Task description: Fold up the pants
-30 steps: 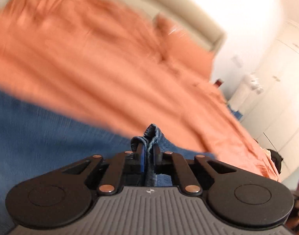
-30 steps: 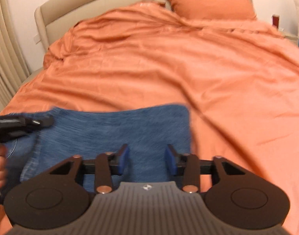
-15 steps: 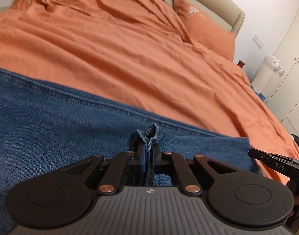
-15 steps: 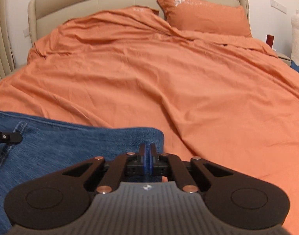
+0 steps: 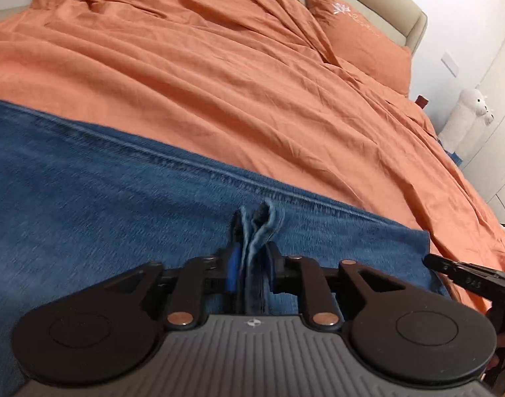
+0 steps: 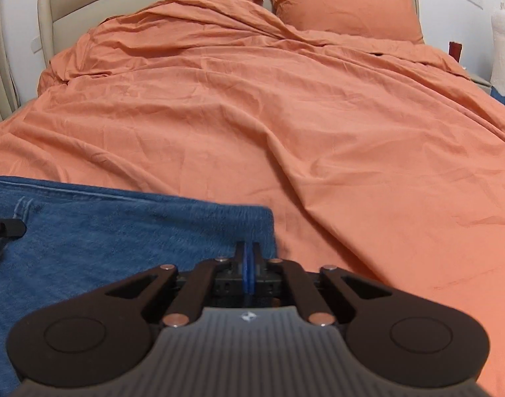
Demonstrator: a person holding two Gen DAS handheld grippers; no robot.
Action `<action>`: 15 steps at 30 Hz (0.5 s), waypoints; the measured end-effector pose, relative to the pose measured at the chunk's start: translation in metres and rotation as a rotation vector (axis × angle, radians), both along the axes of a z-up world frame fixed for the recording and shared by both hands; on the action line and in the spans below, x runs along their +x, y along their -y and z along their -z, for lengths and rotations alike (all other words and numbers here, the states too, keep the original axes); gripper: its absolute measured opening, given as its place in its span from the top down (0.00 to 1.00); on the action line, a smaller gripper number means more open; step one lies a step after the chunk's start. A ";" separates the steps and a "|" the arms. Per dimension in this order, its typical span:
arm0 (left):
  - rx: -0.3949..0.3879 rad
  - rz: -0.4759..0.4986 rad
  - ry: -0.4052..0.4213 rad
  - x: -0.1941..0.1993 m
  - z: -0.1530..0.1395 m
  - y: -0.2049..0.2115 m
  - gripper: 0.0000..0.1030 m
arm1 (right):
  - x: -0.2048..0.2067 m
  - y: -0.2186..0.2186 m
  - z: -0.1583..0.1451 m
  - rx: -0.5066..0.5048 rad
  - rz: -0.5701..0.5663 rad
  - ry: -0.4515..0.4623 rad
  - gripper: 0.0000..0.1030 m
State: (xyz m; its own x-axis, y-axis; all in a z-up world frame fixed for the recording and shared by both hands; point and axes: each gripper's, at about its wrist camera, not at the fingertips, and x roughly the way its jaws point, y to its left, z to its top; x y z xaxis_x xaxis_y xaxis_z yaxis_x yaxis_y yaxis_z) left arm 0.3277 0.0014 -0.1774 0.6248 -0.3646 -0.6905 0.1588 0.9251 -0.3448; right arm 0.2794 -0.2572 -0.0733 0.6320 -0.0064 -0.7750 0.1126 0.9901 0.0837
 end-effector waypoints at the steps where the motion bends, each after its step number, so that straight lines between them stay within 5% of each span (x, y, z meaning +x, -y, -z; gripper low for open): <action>1: 0.011 0.001 0.001 -0.006 -0.004 -0.001 0.80 | -0.004 0.000 -0.007 0.005 0.007 -0.014 1.00; 7: 0.047 -0.005 -0.030 -0.041 -0.033 -0.003 0.78 | -0.051 -0.003 -0.049 0.079 0.007 -0.035 0.96; 15: 0.091 0.004 -0.091 -0.069 -0.028 0.000 0.72 | -0.103 -0.010 -0.056 0.141 -0.008 -0.112 0.96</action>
